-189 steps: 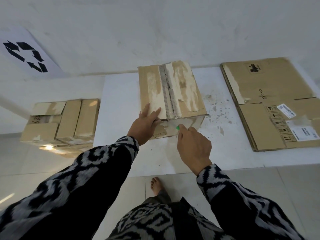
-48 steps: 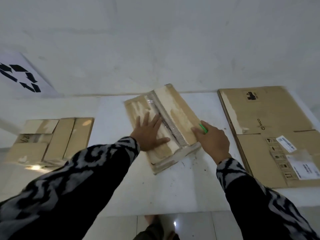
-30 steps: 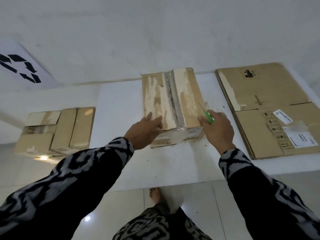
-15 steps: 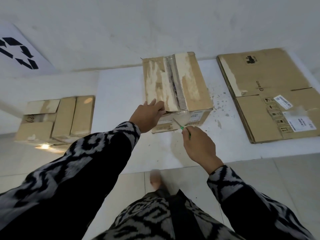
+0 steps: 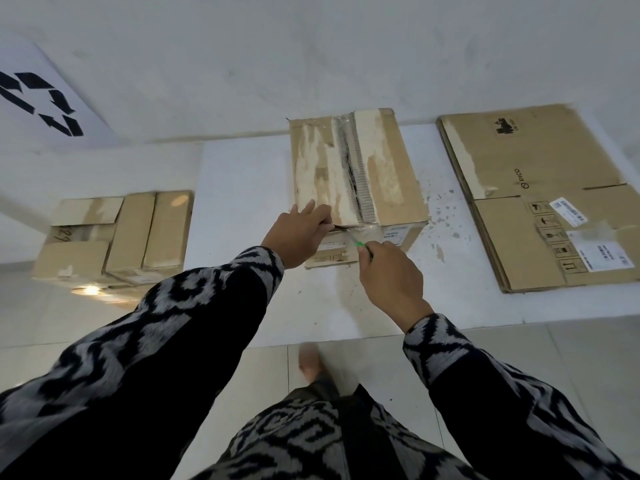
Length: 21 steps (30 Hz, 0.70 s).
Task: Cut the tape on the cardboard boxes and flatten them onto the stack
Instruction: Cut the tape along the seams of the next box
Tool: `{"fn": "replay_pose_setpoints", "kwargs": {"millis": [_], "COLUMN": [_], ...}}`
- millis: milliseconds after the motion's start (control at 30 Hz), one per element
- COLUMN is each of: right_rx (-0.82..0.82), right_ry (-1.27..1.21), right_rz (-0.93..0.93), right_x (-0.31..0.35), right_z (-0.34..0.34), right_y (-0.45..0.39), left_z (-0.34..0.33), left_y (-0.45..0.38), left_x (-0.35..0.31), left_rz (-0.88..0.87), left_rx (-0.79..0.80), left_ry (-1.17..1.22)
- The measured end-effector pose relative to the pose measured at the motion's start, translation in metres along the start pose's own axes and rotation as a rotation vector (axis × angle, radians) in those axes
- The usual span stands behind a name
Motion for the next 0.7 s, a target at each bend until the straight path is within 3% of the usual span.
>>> {"fn": "replay_pose_setpoints", "kwargs": {"millis": [700], "right_rx": [-0.005], "right_ry": [0.143], "right_rz": [-0.036], "right_x": [0.013], "right_z": [0.006], "right_y": [-0.009], "left_z": [-0.01], "left_y": [0.011], "left_x": [-0.005], "left_rz": [-0.026], "left_rx": [-0.108], "left_ry": [0.052]}}
Point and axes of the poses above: each hand's wrist, its own y-axis away from the middle knuckle, its own z-axis out of the back of the hand, x = y × z, the point moved 1 cm from there along -y, towards the middle knuckle, and after that the axes turned 1 degree about z, right-handed, at the moved point
